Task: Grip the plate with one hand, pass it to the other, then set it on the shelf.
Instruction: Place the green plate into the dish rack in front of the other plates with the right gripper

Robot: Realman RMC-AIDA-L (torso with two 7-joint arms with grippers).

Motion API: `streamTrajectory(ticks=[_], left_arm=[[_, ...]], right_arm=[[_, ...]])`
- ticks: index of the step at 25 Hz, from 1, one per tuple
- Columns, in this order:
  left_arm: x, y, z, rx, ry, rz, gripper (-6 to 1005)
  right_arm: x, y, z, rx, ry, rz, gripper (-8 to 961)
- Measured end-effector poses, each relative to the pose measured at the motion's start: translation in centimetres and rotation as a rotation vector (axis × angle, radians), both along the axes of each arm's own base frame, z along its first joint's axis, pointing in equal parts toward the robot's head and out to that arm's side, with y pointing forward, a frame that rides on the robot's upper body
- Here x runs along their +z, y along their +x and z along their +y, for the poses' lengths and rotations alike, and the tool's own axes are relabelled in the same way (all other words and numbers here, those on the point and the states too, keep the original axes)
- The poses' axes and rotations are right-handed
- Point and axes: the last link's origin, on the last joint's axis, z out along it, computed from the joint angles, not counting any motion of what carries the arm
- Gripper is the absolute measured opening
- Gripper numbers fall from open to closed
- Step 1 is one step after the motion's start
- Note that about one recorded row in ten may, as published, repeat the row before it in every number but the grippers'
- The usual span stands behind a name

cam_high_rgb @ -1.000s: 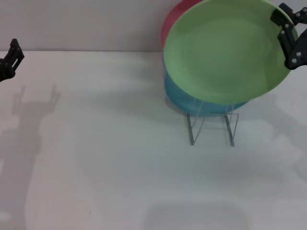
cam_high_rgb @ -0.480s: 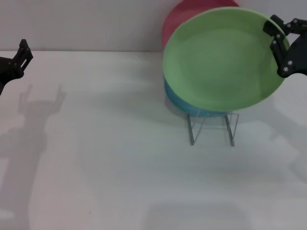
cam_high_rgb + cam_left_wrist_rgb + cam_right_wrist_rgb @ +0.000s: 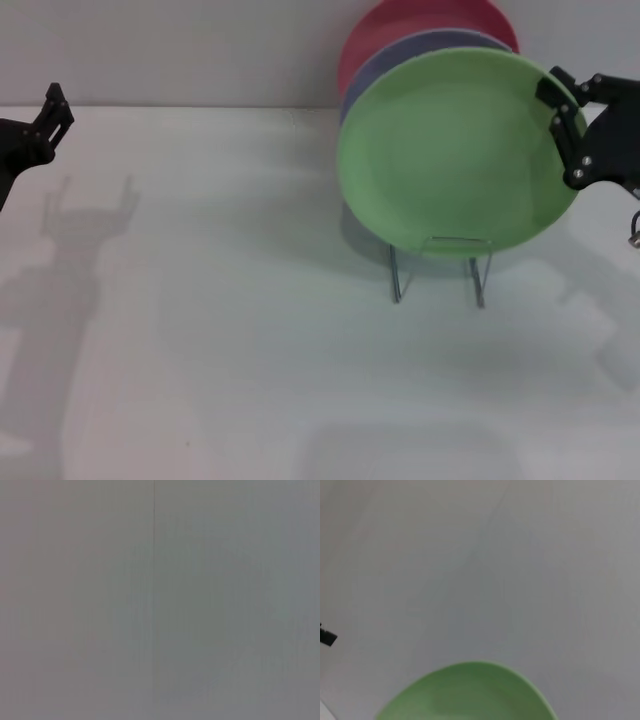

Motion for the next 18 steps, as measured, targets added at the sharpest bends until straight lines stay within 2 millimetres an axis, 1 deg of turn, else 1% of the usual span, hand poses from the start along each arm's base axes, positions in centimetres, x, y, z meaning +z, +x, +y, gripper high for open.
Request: streamTrajectory(ticks=[1,5,9,12,14,18], left_arm=[[0.0,0.0,0.0,0.0,0.0,0.0,849],[-0.3,0.2,0.2,-0.006,-0.01,0.003,849],[-0.3,0.2,0.2,-0.006,-0.01,0.003,849],[-0.5,0.3,0.3,-0.013,-0.012,0.005,849],[-0.8,0.4,0.2,-0.016,-0.018,0.008,849],[-0.9,0.3,0.3,-0.018,-0.019,0.01,849]], right_arm=[[-0.2,0.2,0.0,-0.007,-0.002,0.0,49],[-0.8,0.9,-0.2,-0.032,-0.01,0.003,146],[-0.9,1.2,-0.5,-0.04,-0.007,0.0,260],[-0.9,1.4,-0.9,-0.039,-0.009,0.004,346],[-0.7,1.6,-1.5,-0.024,-0.003,0.022,398],[-0.6,1.8,-1.8,-0.025,0.003,0.023,503]])
